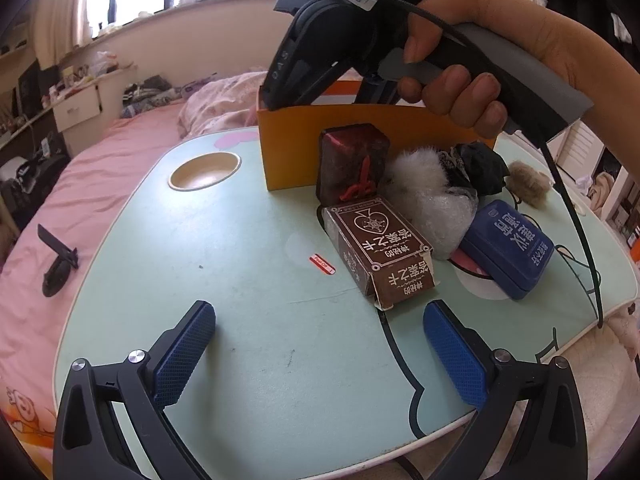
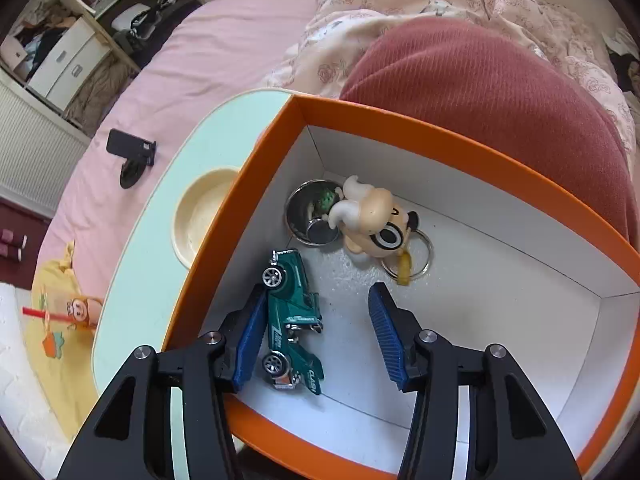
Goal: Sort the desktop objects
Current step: 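Grasp the green toy car with the right gripper, set it on table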
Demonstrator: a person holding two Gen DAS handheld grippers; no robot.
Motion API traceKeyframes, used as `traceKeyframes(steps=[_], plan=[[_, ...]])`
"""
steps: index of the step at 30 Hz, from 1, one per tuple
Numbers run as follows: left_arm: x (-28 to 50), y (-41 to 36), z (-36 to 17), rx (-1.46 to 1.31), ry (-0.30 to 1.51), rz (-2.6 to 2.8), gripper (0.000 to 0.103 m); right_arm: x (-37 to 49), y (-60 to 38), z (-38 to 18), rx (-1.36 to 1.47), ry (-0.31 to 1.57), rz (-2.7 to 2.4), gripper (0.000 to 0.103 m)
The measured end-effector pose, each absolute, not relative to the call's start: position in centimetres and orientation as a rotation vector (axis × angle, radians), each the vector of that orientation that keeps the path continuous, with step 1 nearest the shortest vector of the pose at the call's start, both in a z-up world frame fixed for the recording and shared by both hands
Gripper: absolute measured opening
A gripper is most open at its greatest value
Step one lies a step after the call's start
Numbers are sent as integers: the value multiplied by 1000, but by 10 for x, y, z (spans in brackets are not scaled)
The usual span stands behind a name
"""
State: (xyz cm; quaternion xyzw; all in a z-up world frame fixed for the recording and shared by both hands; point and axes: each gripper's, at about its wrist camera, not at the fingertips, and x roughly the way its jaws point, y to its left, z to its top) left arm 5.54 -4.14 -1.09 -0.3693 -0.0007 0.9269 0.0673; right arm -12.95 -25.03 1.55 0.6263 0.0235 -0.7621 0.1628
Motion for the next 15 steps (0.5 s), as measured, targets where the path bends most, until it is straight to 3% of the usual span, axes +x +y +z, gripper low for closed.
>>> traceKeyframes(steps=[1,2,5,11,15], plan=[[55,-41,-11,-1113,-4,2793,103,-128,-245,15,1794,32,-2161,29],[55,-40,-11,-1111,-3,2794,103,-127,-237,16,1796,-13,-2152,26],[55,-39,-11,-1110,0,2797,103,-124,-207,27,1723,-80,-2252,25],[55,-39,-11,-1110,-1,2797,103,-79,-127,94,1337,-447,-2385,25],[54,-38,-11,-1111,-1,2797,103,-14,-111,127,1184,-434,-2435,25]])
